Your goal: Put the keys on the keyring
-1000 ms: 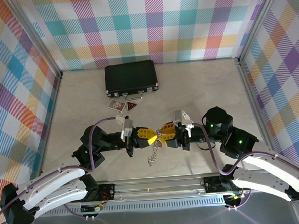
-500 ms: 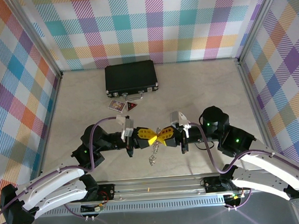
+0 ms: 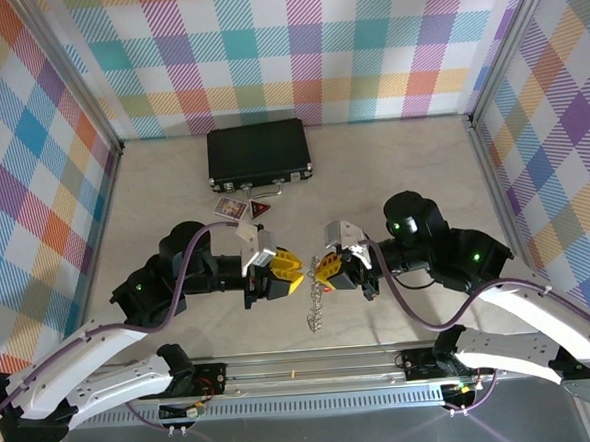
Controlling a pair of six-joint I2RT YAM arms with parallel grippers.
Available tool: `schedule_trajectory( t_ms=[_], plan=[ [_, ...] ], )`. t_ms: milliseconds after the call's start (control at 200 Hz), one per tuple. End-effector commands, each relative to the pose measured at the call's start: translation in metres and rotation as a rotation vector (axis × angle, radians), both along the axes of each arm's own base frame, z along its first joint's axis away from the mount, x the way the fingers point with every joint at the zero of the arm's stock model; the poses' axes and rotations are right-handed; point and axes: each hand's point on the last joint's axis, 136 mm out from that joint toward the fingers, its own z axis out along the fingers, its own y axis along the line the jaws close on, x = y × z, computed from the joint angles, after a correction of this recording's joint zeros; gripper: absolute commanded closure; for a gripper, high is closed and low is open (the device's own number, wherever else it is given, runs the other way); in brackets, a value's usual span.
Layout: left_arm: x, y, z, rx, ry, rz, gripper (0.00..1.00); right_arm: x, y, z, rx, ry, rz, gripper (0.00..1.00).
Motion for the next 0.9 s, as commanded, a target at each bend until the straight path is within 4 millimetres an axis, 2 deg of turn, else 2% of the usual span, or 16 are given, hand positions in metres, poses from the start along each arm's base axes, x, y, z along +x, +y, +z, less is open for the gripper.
schedule_trajectory(
  t_ms=[0, 115, 460, 585, 785, 800, 895],
  plan=[
    [-0.008, -0.001, -0.007, 0.063, 0.007, -0.051, 0.72, -0.002, -0.006, 0.007, -0.029, -0.057, 0.011, 1.0],
    [-0.008, -0.007, -0.006, 0.055, 0.004, -0.07, 0.71, 0.008, -0.006, 0.003, -0.059, -0.097, -0.024, 1.0],
    [-0.001, -0.016, -0.009, 0.039, -0.01, -0.064, 0.72, 0.013, 0.0, -0.005, -0.118, -0.125, -0.022, 1.0],
    [0.003, -0.02, -0.006, 0.02, -0.027, -0.061, 0.8, 0.01, 0.003, -0.003, -0.106, -0.129, -0.002, 1.0],
    [0.008, -0.022, -0.011, 0.048, -0.051, -0.047, 0.81, 0.003, 0.004, 0.001, -0.069, -0.124, 0.026, 1.0],
    [0.007, -0.02, -0.017, 0.072, -0.035, -0.048, 0.82, 0.003, 0.004, 0.002, -0.066, -0.122, 0.028, 1.0],
    [0.008, -0.02, -0.019, 0.091, -0.037, -0.05, 0.88, 0.001, 0.003, 0.002, -0.059, -0.123, 0.028, 1.0]
  ],
)
